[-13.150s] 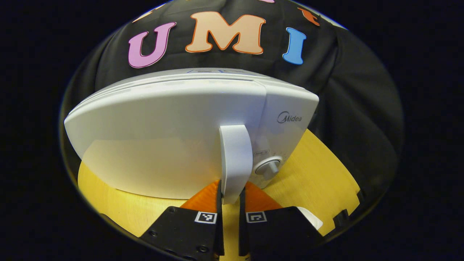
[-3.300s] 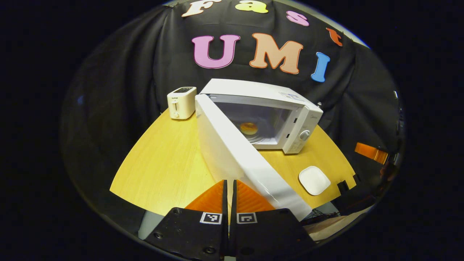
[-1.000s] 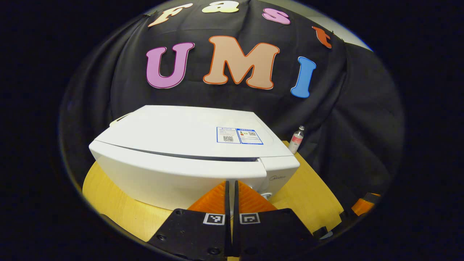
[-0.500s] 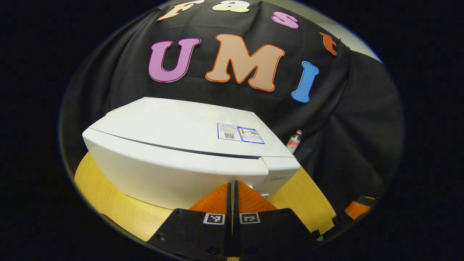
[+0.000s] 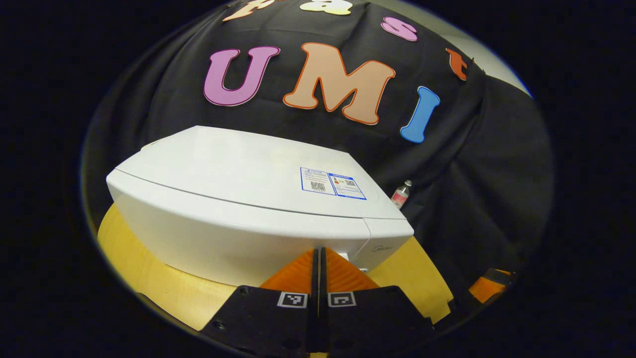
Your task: Open the microwave oven with the left hand, put the food in, and close the microwave oven.
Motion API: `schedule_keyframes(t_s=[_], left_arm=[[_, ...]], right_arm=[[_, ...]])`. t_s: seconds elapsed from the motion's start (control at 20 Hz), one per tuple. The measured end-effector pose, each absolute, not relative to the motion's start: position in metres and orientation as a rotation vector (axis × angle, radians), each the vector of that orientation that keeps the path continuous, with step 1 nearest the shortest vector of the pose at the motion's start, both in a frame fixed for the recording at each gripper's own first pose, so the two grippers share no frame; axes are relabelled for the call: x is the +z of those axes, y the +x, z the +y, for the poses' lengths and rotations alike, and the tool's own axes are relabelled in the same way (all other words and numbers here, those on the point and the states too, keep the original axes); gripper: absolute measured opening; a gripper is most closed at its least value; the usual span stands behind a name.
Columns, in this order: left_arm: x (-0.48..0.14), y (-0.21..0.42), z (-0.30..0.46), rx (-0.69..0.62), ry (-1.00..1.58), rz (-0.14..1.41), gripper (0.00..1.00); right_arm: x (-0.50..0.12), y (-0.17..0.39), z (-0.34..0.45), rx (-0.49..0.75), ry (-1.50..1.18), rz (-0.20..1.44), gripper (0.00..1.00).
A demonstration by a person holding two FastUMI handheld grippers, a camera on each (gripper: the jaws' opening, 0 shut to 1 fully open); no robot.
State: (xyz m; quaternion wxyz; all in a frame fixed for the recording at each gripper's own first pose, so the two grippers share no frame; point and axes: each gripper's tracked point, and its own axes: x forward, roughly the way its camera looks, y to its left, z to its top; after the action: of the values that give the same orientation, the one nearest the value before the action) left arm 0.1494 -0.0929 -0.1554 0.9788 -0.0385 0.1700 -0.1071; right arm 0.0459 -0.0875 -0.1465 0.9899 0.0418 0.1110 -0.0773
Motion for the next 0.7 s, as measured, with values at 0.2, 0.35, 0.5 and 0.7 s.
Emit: schedule_keyframes(t_s=[0.2, 0.35, 0.5, 0.7], left_arm=[[-0.129, 0.136, -0.077, -0.177, -0.025, 0.264, 0.02], [-0.111, 0.117, -0.064, -0.138, -0.039, 0.224, 0.02], [-0.095, 0.099, -0.051, -0.113, -0.031, 0.188, 0.07], [-0.085, 0.079, -0.038, -0.100, -0.023, 0.160, 0.14]], right_arm=[[-0.121, 0.056, -0.083, -0.128, 0.082, 0.172, 0.92], [-0.107, 0.058, -0.077, -0.103, 0.055, 0.140, 0.92], [-0.096, 0.058, -0.071, -0.084, 0.043, 0.121, 1.00], [-0.088, 0.052, -0.065, -0.065, 0.050, 0.110, 0.92]])
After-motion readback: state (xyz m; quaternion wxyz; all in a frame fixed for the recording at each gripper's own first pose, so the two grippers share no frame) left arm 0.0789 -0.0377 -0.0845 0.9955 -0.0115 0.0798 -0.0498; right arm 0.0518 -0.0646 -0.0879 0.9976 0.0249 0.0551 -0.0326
